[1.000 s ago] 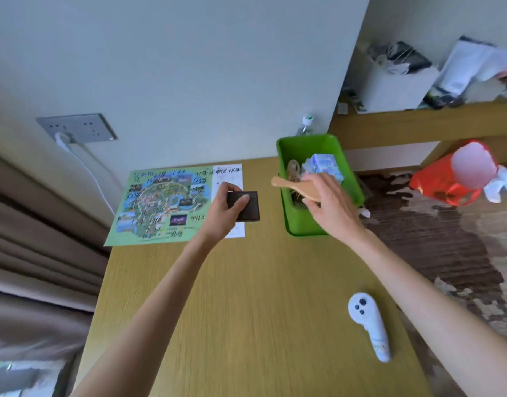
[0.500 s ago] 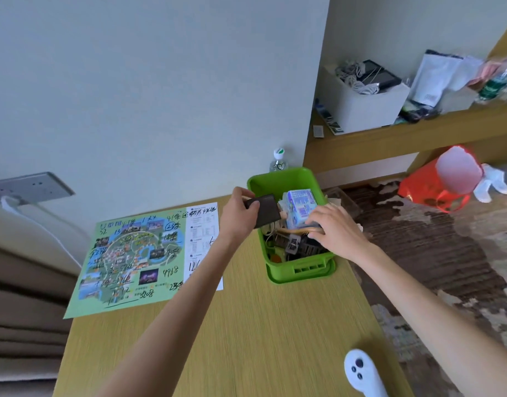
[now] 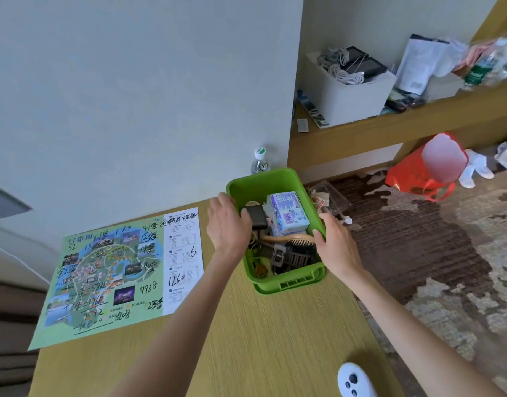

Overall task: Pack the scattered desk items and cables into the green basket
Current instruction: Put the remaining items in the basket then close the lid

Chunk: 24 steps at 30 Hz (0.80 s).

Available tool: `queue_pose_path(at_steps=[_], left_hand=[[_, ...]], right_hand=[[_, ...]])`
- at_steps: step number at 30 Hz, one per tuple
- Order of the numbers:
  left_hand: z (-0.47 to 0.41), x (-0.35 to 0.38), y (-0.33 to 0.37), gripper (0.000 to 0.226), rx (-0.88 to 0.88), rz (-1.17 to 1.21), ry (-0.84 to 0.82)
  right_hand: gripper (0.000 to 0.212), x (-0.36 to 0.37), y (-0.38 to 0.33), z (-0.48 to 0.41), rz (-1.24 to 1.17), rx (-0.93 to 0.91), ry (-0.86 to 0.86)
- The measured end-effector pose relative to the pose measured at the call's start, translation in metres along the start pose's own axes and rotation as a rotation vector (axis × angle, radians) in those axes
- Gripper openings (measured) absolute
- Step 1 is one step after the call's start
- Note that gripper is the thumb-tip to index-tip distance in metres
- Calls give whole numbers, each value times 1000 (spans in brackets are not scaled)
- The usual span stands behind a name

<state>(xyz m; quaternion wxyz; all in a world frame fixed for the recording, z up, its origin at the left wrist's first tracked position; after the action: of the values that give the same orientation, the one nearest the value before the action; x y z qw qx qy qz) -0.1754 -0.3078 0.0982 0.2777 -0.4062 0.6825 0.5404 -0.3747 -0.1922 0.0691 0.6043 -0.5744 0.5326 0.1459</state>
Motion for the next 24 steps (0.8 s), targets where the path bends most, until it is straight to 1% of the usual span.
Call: queue_pose_path(at_steps=[2, 4, 6, 7, 9, 14, 20, 24], left_hand=[[3, 4, -18, 35, -69, -9, -48], [12, 14, -31, 37, -108, 42, -195], [19, 23, -35, 24, -130, 219, -329], [20, 25, -35, 17, -140, 293, -353], [18, 23, -36, 10, -125, 316, -342], [17, 3, -53, 14, -102, 272, -285], [9, -50, -91, 13, -82, 282, -142], [11, -87, -128, 15, -86, 241, -56]], right_hand=[[20, 2, 1, -2, 9, 14, 11], [14, 4, 0, -4, 43, 25, 22], [13, 6, -3, -5, 87, 30, 18], [13, 7, -4, -5, 104, 31, 17], [14, 6, -8, -4, 112, 36, 16], [11, -1, -32, 5, 46, 25, 38], [8, 5, -87, 26, -56, -31, 72], [12, 26, -126, 41, -150, -71, 16]])
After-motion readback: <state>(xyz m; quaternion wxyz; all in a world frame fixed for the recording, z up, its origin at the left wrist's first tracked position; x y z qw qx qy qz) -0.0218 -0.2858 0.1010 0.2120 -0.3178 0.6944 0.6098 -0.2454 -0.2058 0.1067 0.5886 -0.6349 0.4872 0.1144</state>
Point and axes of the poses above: each hand's wrist, its own z-axis away from the middle knuckle, its own x-axis out of the palm, y = z × x, the point moved 4 cm from there along -z, towards the middle knuckle, and after that the axes turned 9 degrees about y, right-handed, at the moved point
